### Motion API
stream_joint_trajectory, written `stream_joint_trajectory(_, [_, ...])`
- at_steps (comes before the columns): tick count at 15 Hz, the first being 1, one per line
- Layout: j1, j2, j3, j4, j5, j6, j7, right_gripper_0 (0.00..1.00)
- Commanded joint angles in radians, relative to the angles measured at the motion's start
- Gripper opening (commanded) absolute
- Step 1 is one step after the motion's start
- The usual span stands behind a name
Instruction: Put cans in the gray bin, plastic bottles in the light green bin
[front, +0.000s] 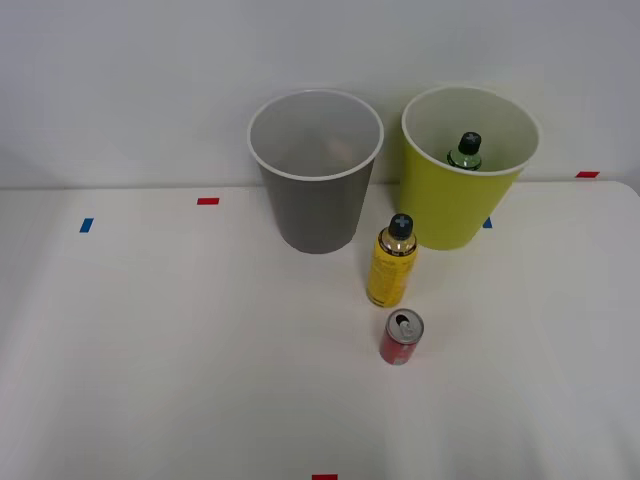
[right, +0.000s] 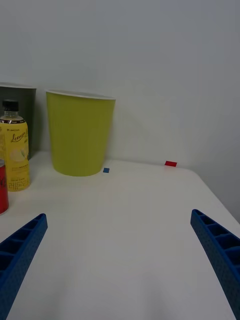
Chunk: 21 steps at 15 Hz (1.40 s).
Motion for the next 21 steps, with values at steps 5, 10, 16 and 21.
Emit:
stream_joint_trajectory(5, [0.0, 0.0, 0.0, 0.0, 0.0, 0.0, 0.0, 1.0])
stream_joint_trajectory(10, [0.0, 0.0, 0.0, 0.0, 0.0, 0.0, 0.0, 1.0])
stream_joint_trajectory(16, [0.0, 0.0, 0.0, 0.0, 0.0, 0.0, 0.0, 1.0])
stream_joint_trajectory(21, [0.0, 0.0, 0.0, 0.0, 0.0, 0.0, 0.0, 1.0])
